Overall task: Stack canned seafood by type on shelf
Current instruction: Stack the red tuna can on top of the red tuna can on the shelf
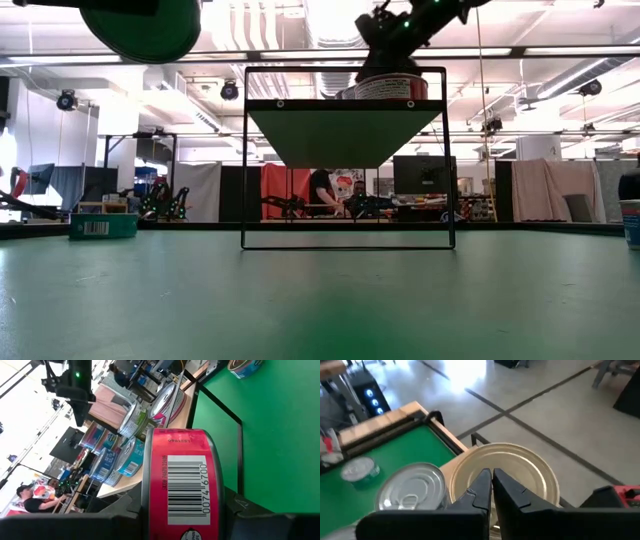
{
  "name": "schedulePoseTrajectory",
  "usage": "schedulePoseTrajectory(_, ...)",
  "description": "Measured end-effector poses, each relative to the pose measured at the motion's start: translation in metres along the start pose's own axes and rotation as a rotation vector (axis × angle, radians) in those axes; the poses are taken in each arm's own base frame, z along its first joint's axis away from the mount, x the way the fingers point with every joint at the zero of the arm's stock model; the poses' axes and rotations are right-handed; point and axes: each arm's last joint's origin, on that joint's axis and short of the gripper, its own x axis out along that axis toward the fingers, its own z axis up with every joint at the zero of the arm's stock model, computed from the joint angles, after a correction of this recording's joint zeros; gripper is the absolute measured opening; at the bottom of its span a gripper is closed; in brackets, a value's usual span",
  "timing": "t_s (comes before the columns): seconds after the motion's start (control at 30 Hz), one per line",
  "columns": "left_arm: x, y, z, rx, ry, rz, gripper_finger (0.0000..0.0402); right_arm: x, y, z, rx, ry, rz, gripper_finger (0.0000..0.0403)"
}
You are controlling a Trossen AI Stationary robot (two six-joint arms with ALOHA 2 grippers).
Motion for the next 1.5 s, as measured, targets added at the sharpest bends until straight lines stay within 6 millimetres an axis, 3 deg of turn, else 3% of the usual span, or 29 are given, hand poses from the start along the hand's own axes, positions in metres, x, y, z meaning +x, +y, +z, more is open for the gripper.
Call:
schedulePoseTrajectory(0.2,0.001,-0.001,0.001,-0.025,0.000,-0.002,0.0109,-0.002,0.009,0.001,-0.056,-0.035,0.016,0.0009)
schedulePoseTrajectory(0.4,0.001,-0.001,0.006,-0.041,-0.003,-0.008,0.0109,-0.029,0.035,0.002,-0.145,-0.080,0.080,0.0009)
schedulePoseTrajectory(0.53,0.000,0.001,0.014,-0.024,-0.007,-0.012,0.0109,-0.051,0.060,-0.008,-0.225,-0.098,0.083,0.0009)
schedulePoseTrajectory(0.67,-0.002,0.003,0.021,-0.012,-0.014,-0.016,0.0109,-0.076,0.085,-0.022,-0.301,-0.120,0.093,0.0009)
schedulePoseTrajectory(0.83,-0.003,0.002,0.031,0.024,-0.022,-0.022,0.0109,-0.099,0.118,-0.048,-0.384,-0.141,0.234,0.0009)
schedulePoseTrajectory(1.03,-0.004,-0.002,0.040,0.099,-0.033,-0.025,0.0109,-0.114,0.156,-0.090,-0.493,-0.203,0.296,0.0009)
schedulePoseTrajectory(1.27,-0.004,-0.001,0.047,0.183,-0.044,-0.008,0.0109,-0.132,0.185,-0.132,-0.663,-0.318,0.382,0.0009)
schedulePoseTrajectory(1.5,0.008,0.003,0.050,0.298,-0.016,0.015,0.0109,-0.137,0.205,-0.150,-0.725,-0.320,0.444,0.0009)
